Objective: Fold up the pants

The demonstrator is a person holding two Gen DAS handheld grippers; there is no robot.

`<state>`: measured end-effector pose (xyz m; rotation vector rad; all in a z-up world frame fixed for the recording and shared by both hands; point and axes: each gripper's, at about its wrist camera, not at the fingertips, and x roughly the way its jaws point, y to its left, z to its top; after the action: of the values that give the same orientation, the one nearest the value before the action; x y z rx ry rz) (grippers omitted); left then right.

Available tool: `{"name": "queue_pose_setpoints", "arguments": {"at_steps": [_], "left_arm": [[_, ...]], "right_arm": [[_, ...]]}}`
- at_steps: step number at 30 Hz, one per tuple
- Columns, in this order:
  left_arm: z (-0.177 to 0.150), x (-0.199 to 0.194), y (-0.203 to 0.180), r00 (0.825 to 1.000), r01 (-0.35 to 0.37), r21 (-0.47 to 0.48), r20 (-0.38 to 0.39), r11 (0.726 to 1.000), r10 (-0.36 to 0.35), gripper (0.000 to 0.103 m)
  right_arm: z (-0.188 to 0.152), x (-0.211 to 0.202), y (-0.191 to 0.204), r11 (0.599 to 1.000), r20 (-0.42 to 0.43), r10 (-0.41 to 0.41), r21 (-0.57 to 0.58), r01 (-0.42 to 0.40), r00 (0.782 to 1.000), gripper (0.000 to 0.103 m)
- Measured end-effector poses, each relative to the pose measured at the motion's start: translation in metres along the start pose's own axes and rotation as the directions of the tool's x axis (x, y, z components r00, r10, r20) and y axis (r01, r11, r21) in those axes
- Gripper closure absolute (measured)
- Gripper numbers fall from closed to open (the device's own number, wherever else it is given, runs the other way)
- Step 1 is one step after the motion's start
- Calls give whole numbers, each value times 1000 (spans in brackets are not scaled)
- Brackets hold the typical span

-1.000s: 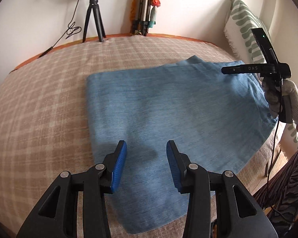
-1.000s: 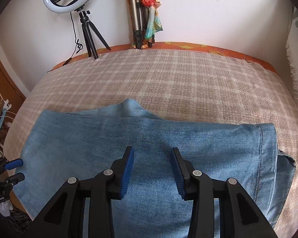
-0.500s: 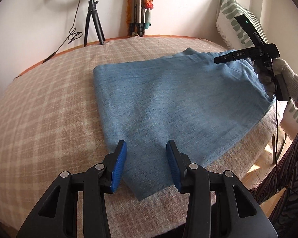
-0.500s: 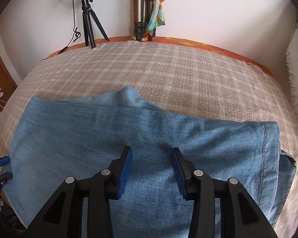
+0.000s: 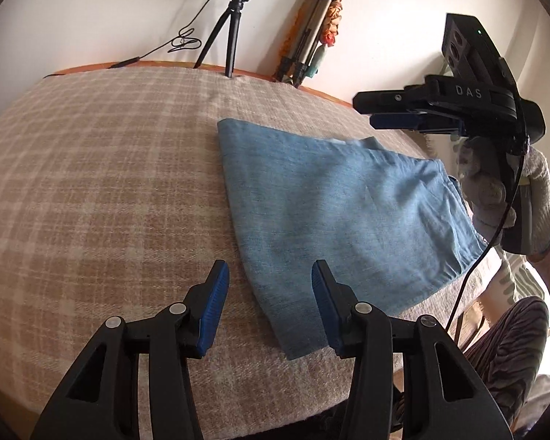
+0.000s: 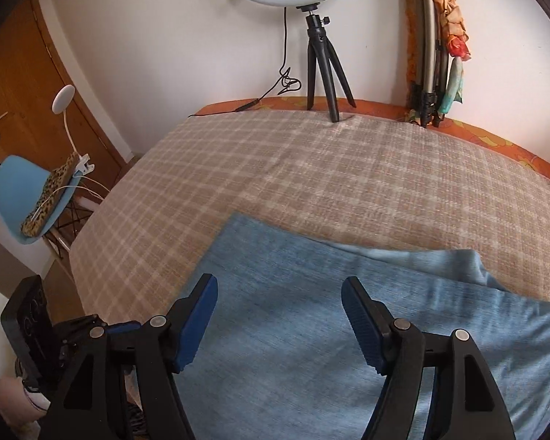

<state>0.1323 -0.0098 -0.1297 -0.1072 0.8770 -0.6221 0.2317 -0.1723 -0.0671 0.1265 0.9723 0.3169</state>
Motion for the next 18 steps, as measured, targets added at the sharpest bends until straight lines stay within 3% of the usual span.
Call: {"name": "queue_pose_setpoints", "arguments": {"at_steps": [8, 12, 18], "left_arm": [[-7, 11, -11, 1000, 0, 22, -27, 1000, 0, 58], [-8, 11, -11, 1000, 6, 20, -28, 1000, -6, 58], [-9, 9, -13, 1000, 21, 19, -23, 1000, -21, 60]], "right_arm": [[21, 73, 47, 998, -199, 58, 14, -56, 978, 32], [27, 106, 60, 1000, -307, 6, 21, 0, 952, 43], [33, 134, 81, 992, -390, -122, -61, 107, 913, 46]]}}
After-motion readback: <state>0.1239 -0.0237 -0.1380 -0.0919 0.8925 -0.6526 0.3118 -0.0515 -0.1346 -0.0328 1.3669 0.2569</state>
